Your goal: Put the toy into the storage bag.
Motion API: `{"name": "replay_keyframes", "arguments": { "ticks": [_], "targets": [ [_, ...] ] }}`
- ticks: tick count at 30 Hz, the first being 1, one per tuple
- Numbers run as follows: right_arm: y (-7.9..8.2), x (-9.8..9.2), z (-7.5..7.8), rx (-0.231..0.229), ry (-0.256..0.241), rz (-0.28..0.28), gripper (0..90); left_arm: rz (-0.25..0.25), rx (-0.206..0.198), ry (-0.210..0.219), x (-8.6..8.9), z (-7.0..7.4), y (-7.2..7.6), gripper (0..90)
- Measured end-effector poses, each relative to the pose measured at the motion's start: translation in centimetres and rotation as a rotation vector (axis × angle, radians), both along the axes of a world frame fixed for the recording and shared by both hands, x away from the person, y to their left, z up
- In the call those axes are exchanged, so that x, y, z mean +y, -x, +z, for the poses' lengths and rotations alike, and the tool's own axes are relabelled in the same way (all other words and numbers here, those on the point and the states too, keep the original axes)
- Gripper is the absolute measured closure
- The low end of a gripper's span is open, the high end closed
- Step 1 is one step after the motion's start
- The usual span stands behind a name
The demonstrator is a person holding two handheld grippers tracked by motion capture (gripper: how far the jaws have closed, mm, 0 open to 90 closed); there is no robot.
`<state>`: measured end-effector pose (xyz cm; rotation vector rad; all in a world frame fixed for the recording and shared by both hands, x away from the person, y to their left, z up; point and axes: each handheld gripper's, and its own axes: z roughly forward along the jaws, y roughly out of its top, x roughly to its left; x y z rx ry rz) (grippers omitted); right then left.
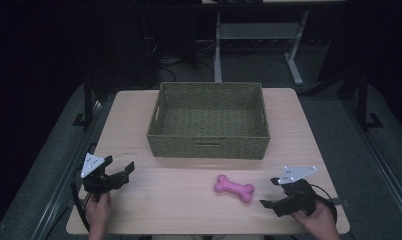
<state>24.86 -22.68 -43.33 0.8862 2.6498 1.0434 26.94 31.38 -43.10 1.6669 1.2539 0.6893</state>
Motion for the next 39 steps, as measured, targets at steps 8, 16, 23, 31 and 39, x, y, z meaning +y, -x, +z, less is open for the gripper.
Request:
{"name": "replay_keyframes", "arguments": {
  "ticks": [8,16,23,31,39],
  "targets": [
    [-1.0,2.4,1.0,0.007,0.015,0.070,15.8,0.003,-0.005,0.005,0.2,0.0,0.1,13.0],
    [-2.1,5.2,1.3,0.027,0.086,0.147,16.6,0.002,-0.008,-0.005,0.0,0.1,0.1,13.0],
    [-3.2,7.0,0.8,0.037,0.132,0.199,19.5,0.001,-0.014,-0.012,0.1,0.2,0.1,13.0],
    [-4.3,8.6,1.0,0.049,0.167,0.240,22.1,0.002,-0.013,-0.013,0.2,0.2,0.2,13.0],
    [-5.1,9.9,0.0,0.079,0.240,0.262,29.6,0.009,-0.019,-0.006,0.4,0.2,0.2,13.0]
  ]
}}
